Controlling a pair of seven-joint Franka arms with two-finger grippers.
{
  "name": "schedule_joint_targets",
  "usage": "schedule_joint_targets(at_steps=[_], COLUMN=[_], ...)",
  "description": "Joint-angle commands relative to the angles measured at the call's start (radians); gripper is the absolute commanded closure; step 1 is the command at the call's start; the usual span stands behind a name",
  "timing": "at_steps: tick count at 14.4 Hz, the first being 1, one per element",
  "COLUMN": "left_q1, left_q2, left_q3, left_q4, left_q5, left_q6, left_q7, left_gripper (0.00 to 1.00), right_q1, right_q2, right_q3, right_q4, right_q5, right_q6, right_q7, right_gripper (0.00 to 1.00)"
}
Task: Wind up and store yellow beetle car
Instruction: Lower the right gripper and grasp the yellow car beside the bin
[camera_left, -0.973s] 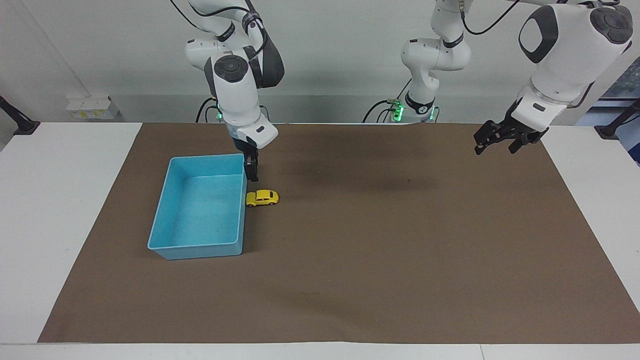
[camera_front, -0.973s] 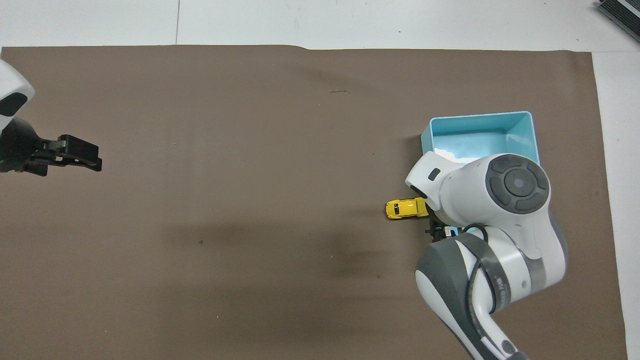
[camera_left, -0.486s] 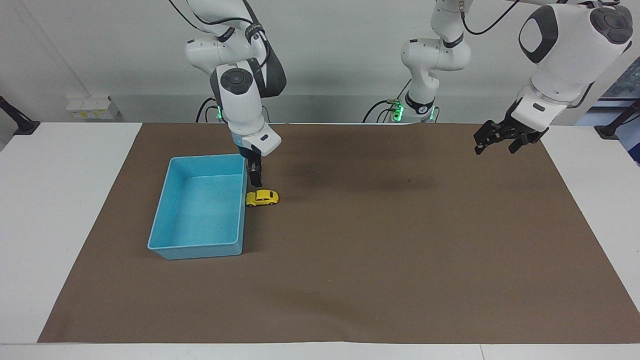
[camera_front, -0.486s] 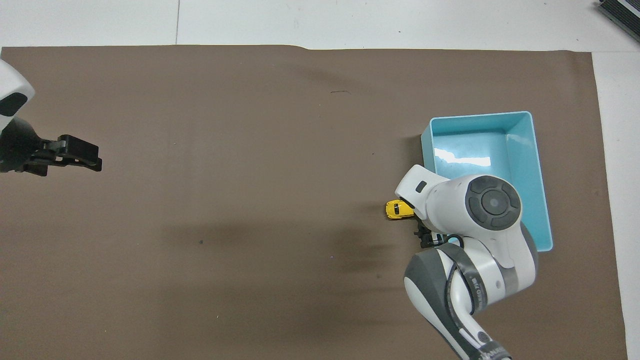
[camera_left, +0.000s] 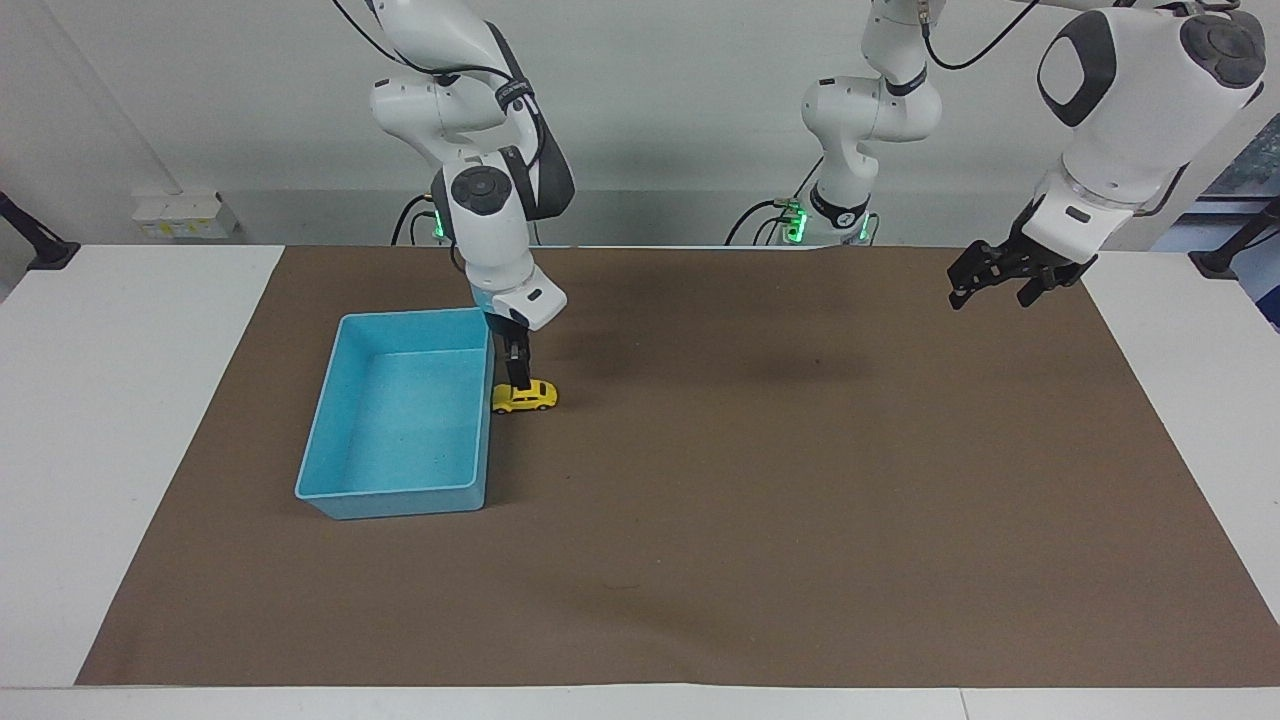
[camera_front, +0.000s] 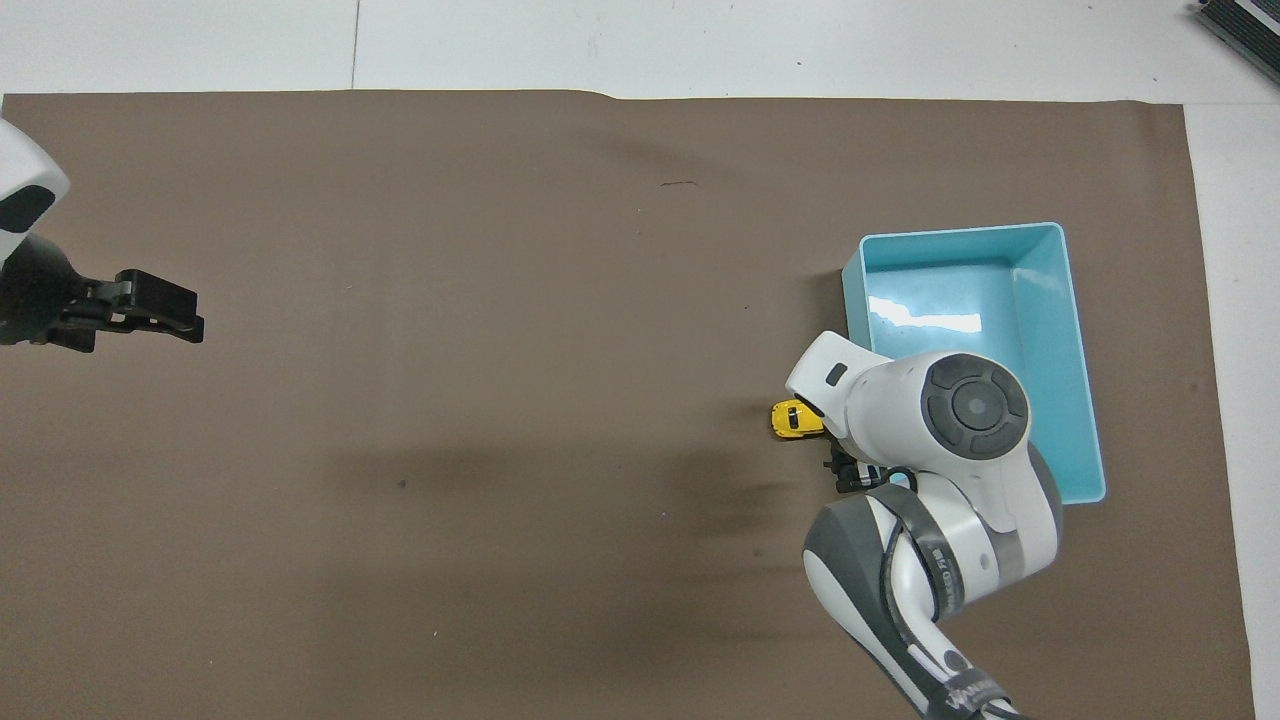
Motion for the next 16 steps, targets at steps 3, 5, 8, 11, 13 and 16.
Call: schedule_joint_targets(at_steps=[3,5,8,11,13,16], left_q1=[0.012,0.012,0.012,0.012,0.012,0.012], left_q2=[0.012,0.012,0.012,0.012,0.012,0.012], left_q3=[-0.005,-0.005,-0.005,-0.005,-0.005,-0.005], left_q4=[0.026,0.026,0.026,0.026,0.026,0.026], left_q5=[-0.006,-0.006,-0.006,-0.006,-0.006,-0.006], left_q6=[-0.023,-0.025,-0.023,-0.023,-0.023,-0.023], left_q7=[0.001,0.001,0.001,0.001,0.001,0.001], left_gripper=[0.00,0.00,0.00,0.00,0.00,0.00], right_q1=[-0.005,-0.004,0.001,0.033,0.053,0.059], right_q2=[0.026,0.026,0.029,0.043,0.044,0.044], right_q3=[0.000,-0.002,0.000,0.000,0.000,0.001], right_q4=[-0.006,-0.006,0.006,0.041,0.076,0.139], right_q5=[-0.017,-0.046,-0.047,-0.047,-0.047,-0.046], right_q6=[0.035,0.030,0.023,0.018,-0.017,-0.081], right_q7=[-0.029,-0.028,-0.022,0.003,0.046,0.067], right_gripper=[0.32,0.78,1.00,1.00,1.00,1.00])
